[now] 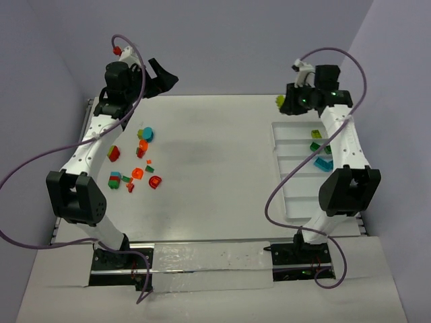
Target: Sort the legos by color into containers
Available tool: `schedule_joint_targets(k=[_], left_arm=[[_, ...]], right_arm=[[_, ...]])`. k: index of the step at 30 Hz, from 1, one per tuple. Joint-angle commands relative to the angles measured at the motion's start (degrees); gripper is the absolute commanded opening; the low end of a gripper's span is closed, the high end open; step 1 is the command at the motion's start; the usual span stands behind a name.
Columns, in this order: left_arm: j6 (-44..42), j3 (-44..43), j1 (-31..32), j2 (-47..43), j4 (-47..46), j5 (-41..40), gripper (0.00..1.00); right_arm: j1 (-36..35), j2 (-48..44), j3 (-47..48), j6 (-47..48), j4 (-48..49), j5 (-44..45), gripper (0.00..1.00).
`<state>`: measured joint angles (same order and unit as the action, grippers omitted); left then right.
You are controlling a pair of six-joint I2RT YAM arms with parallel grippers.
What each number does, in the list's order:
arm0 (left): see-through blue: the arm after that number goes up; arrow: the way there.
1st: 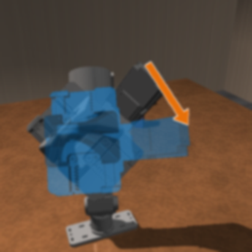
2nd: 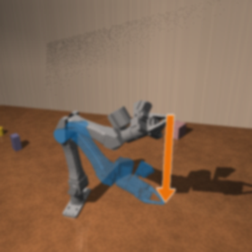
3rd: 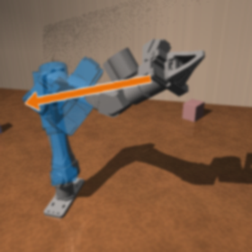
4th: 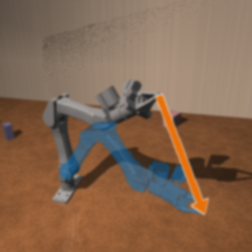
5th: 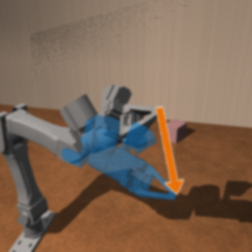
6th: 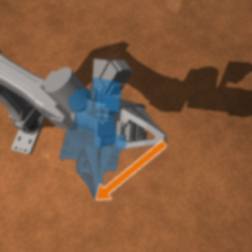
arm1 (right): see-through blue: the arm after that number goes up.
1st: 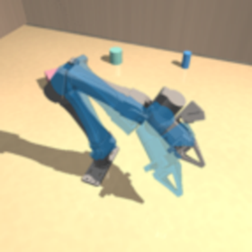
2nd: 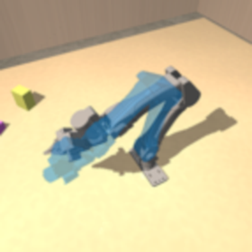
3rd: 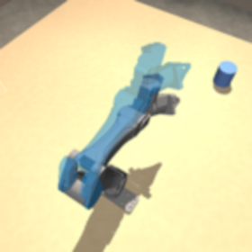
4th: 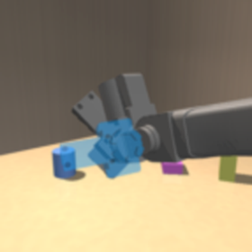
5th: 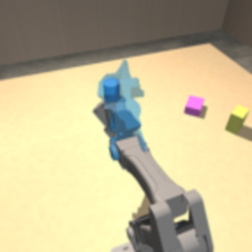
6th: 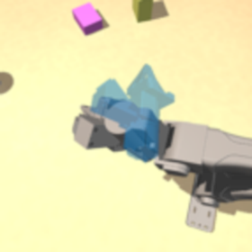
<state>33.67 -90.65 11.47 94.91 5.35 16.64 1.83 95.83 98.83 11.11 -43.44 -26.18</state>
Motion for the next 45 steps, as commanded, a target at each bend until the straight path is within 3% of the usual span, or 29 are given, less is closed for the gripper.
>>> schedule_joint_targets(k=[1, 16, 45], left_arm=[[-4.2, -4.0, 0.5, 1.4, 3.4, -2.4, 0.99], [-5.1, -6.4, -0.6, 3.9, 8.6, -3.4, 0.99], [-10.1, -7.9, -0.6, 5.7, 12.7, -4.7, 0.99]], right_arm=[[7.8, 0.3, 0.3, 3.2, -8.8, 3.1, 0.00], [12.9, 18.6, 10.0, -0.3, -8.0, 6.3, 0.00], [16.1, 30.5, 15.4, 4.0, -6.4, 7.6, 0.00]])
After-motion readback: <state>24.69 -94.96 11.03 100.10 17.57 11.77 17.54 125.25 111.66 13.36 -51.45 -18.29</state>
